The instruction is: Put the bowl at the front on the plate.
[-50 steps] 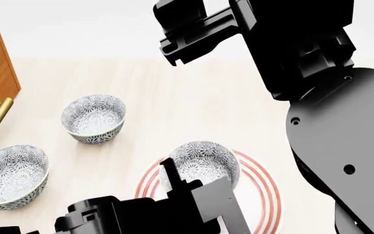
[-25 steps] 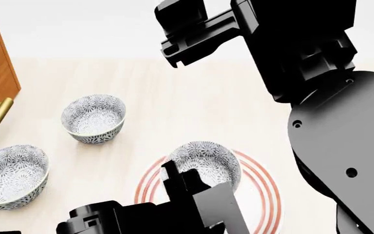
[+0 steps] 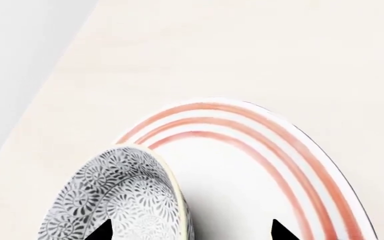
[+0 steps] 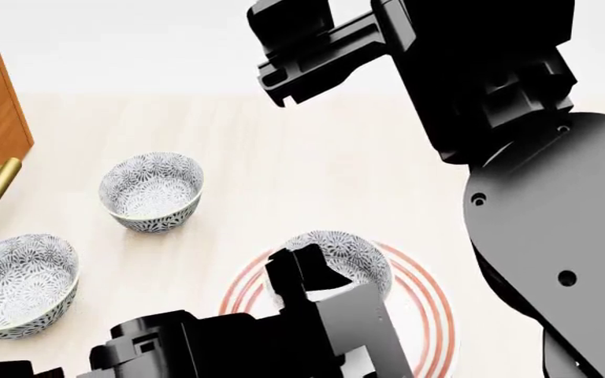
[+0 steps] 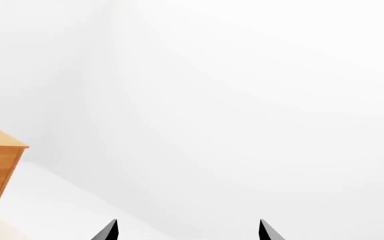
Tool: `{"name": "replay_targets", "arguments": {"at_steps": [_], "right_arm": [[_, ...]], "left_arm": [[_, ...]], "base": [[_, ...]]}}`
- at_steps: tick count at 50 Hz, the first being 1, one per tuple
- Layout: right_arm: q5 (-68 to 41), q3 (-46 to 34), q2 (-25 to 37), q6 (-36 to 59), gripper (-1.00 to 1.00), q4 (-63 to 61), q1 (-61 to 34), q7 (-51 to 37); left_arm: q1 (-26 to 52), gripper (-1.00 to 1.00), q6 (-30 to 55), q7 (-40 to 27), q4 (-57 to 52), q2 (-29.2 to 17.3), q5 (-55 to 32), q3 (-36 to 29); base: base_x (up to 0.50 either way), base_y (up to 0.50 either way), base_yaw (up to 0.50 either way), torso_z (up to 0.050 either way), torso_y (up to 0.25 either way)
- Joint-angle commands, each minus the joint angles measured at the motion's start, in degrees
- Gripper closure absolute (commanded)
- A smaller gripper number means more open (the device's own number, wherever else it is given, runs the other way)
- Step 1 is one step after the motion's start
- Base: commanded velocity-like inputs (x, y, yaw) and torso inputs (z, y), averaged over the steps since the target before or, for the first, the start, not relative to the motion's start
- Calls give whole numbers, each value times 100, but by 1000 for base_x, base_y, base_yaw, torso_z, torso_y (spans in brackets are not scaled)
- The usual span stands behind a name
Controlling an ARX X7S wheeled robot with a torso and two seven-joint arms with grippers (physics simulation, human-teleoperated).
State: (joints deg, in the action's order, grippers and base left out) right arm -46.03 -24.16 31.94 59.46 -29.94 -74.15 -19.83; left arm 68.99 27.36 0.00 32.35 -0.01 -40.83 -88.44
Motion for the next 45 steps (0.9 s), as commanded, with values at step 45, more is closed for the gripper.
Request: {"name": "replay_targets", "arguments": {"at_steps": [45], "right_arm": [[32,-102,26,-41,-100,24,-71,-61]], "left_arm": [[1054,-100,-815,307,1343,-5,-2041,620]], "base": [[0,0,0,0,0]]}}
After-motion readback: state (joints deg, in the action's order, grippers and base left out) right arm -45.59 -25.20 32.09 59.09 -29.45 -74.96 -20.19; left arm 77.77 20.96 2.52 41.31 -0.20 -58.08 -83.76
